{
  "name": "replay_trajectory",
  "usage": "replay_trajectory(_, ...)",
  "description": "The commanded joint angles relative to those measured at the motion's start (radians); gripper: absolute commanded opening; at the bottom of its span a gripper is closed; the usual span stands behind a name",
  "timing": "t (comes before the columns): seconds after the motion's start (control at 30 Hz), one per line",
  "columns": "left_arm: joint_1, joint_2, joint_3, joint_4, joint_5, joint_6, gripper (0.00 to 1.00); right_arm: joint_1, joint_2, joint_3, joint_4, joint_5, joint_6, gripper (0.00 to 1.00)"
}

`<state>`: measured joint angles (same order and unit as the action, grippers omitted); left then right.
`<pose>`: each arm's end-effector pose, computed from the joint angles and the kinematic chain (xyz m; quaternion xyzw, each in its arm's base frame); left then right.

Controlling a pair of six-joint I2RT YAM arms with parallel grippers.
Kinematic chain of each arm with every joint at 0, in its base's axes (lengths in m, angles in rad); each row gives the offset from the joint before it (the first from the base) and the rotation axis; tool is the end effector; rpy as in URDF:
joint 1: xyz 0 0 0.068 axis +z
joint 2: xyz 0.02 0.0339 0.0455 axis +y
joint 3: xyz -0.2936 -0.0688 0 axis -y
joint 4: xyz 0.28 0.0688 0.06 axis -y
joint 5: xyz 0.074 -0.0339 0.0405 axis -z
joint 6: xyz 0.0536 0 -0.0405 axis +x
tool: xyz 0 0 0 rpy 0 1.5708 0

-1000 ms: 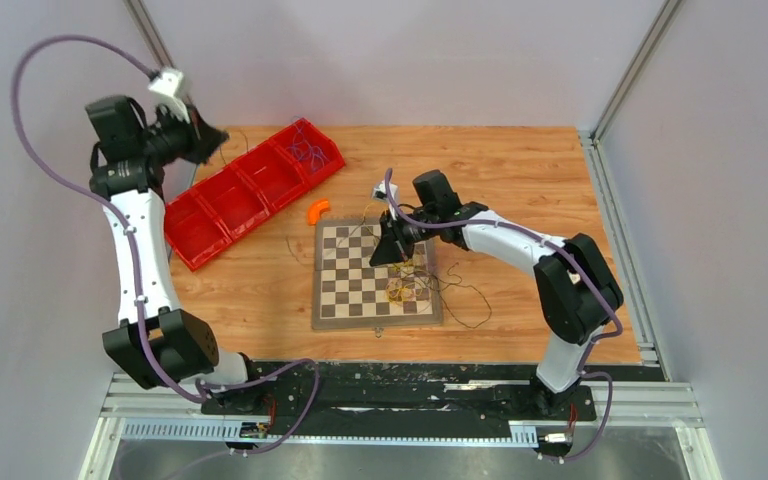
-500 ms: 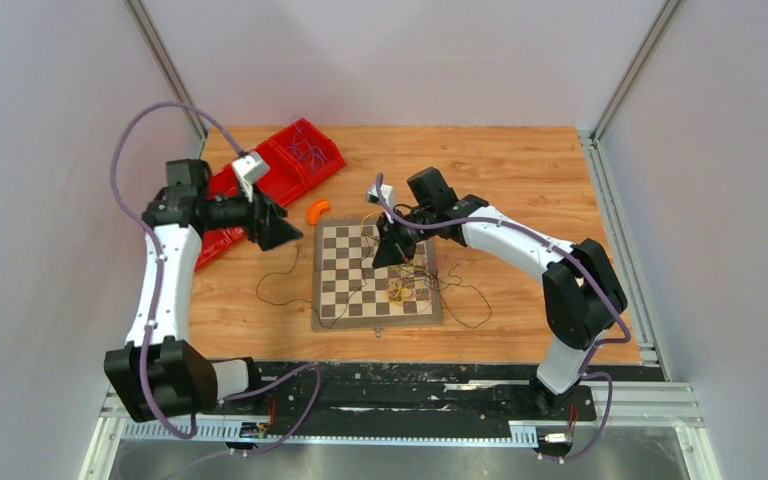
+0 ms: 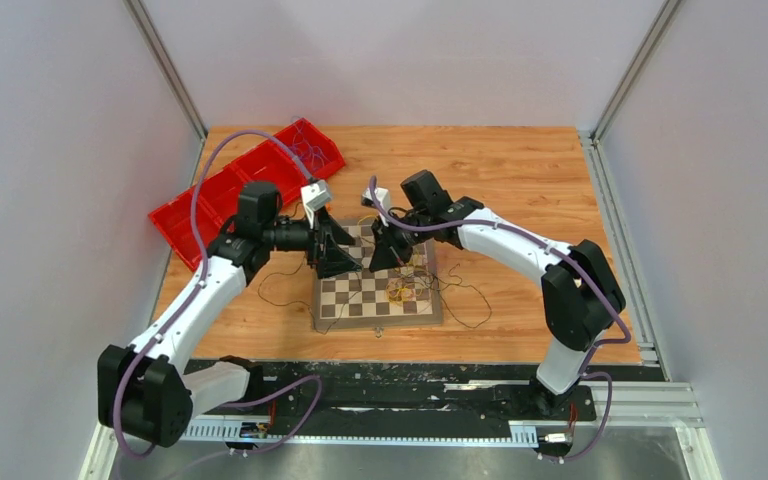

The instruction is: Untangle the cables

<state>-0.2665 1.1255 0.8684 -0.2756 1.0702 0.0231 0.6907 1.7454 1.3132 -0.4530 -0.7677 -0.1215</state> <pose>0.2437 -0.1153 0.3147 0.3581 0.7026 -0.4913 0.3698 0.3013 0.2973 0.2527 -0.4606 0.7525 0.4260 0.2001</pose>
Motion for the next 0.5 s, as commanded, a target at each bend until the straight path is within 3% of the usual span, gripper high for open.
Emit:
replay_trajectory(0.0, -0.066, 0.048, -0.013, 0.164, -0.043, -0.106, 0.93, 0.011, -0.001, 0.043, 0.010, 0.008, 0.017, 0.00)
replay_trajectory(0.07, -0.088, 0.065, -0.007, 0.155, -0.070, -0.114, 0.89, 0.010, 0.000, 0.042, 0.012, 0.015, 0.015, 0.00)
replay_trajectory(0.13, -0.096, 0.065, 0.002, 0.145, -0.084, -0.127, 0.74, 0.011, -0.001, 0.037, 0.011, 0.020, 0.016, 0.00)
replay_trajectory(0.17, -0.096, 0.056, 0.018, 0.130, -0.081, -0.132, 0.57, 0.010, -0.001, 0.035, 0.012, 0.025, 0.015, 0.00)
replay_trajectory(0.2, -0.096, 0.049, 0.029, 0.120, -0.076, -0.133, 0.47, 0.009, -0.001, 0.029, 0.012, 0.033, 0.013, 0.00)
replay_trajectory(0.27, -0.095, 0.005, 0.070, 0.097, -0.039, -0.147, 0.09, 0.003, 0.006, 0.018, 0.016, 0.050, 0.009, 0.00)
replay_trajectory(0.33, -0.088, -0.028, 0.117, 0.089, -0.007, -0.182, 0.00, -0.013, 0.024, 0.009, 0.019, 0.063, 0.006, 0.02)
replay_trajectory(0.47, -0.023, -0.070, 0.249, 0.127, 0.031, -0.289, 0.00, -0.052, 0.066, -0.021, 0.021, 0.105, -0.026, 0.06)
